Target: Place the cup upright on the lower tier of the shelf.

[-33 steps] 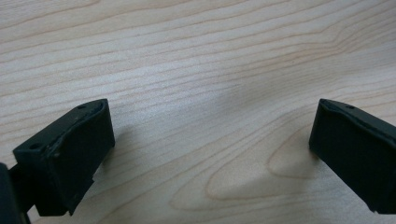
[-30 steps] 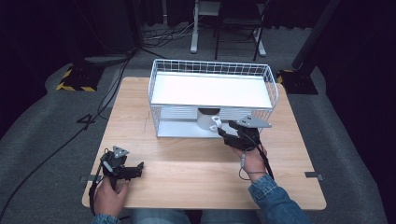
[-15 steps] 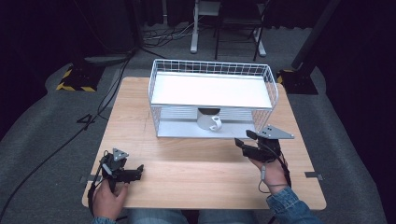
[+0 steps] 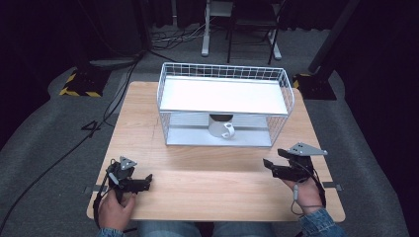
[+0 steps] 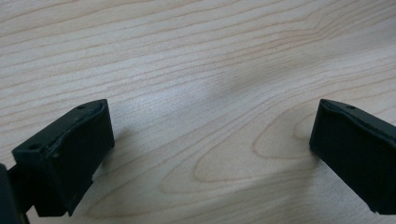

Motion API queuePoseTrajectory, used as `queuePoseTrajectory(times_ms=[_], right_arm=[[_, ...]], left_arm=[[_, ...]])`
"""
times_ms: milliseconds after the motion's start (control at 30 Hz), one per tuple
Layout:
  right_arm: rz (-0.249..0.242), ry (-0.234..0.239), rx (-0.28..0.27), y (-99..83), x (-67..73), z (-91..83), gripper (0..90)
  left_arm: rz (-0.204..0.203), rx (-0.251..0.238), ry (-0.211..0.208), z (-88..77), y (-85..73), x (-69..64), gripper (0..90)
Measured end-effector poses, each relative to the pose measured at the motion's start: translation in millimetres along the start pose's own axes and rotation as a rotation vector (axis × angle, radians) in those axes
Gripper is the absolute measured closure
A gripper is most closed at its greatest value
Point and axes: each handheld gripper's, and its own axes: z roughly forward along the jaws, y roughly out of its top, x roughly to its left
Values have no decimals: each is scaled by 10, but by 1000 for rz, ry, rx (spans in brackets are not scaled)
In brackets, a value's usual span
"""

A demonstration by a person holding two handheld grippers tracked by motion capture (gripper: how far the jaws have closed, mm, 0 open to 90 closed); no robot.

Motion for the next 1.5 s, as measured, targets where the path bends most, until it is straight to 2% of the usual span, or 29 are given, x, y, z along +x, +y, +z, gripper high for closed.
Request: queuePoseTrajectory(times_ms=[200,267,500,567,767,867,900,1167,1500], right_arm=[[15,-27,27,-196,-119,-40,188],[26,-20,48,-305,-191,-42,166],[48,-33,90,-494,-302,6,155],[59,-33,121,-590,-345,52,156],[79,-38,120,-739,-397,105,155],[67,-49,126,-777,-404,123,155],[50,-68,133,-810,-399,139,155],[13,-79,119,-886,-390,202,145],[28,-92,125,-885,-381,210,121]], left_arm=[[0,0,-2,8,9,-5,1],[7,0,-4,10,12,-2,1],[7,0,-4,10,12,-2,1],[7,0,-4,10,12,-2,1],[4,0,-5,11,13,-5,1],[1,0,-4,11,12,-7,1],[1,0,-4,12,12,-7,1],[1,0,-4,12,13,-7,1],[1,-1,-3,14,14,-7,1]])
